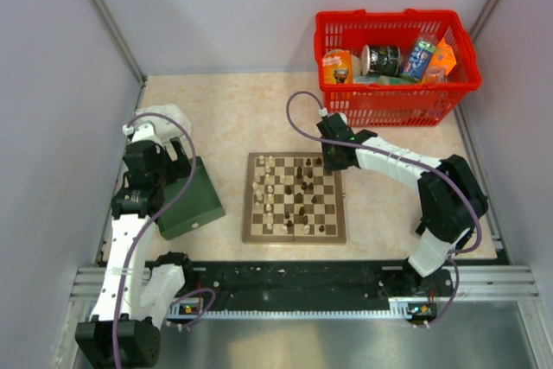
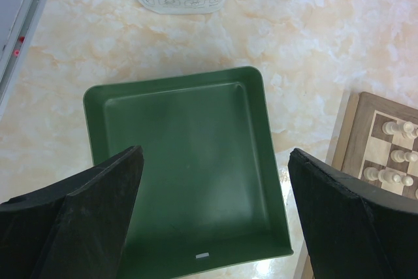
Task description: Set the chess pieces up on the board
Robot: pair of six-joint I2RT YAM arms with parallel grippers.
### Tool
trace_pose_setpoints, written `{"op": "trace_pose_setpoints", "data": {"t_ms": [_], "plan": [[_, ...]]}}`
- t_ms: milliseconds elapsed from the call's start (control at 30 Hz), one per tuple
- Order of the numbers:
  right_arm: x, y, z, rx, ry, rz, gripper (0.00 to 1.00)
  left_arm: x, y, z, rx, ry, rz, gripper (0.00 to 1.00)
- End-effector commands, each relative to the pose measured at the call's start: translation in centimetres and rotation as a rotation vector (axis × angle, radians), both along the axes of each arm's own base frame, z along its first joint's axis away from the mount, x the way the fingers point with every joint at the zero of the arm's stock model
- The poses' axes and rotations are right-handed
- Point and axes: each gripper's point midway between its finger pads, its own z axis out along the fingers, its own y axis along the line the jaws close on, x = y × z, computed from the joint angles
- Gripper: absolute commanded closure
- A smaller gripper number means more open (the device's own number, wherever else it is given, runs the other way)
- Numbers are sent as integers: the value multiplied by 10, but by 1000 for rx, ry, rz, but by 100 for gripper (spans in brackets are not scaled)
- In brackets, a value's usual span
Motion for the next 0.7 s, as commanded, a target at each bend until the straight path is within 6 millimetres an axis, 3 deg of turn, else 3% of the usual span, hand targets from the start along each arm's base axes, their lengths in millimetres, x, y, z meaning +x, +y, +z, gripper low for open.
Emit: {"op": "trace_pose_setpoints", "data": {"t_ms": [0,300,400,667], "plan": [[4,2,-1,6,-10,-1,98,2,2,5,14,-20,3,2],[2,6,-4,13,9,9,90,2,2,3,13,-17,0,2],[2,6,-3,8,11,7,77,2,2,4,13,-20,0,2],[4,12,5,34,5,19,61,2,2,3,13,-17,2,2]]}}
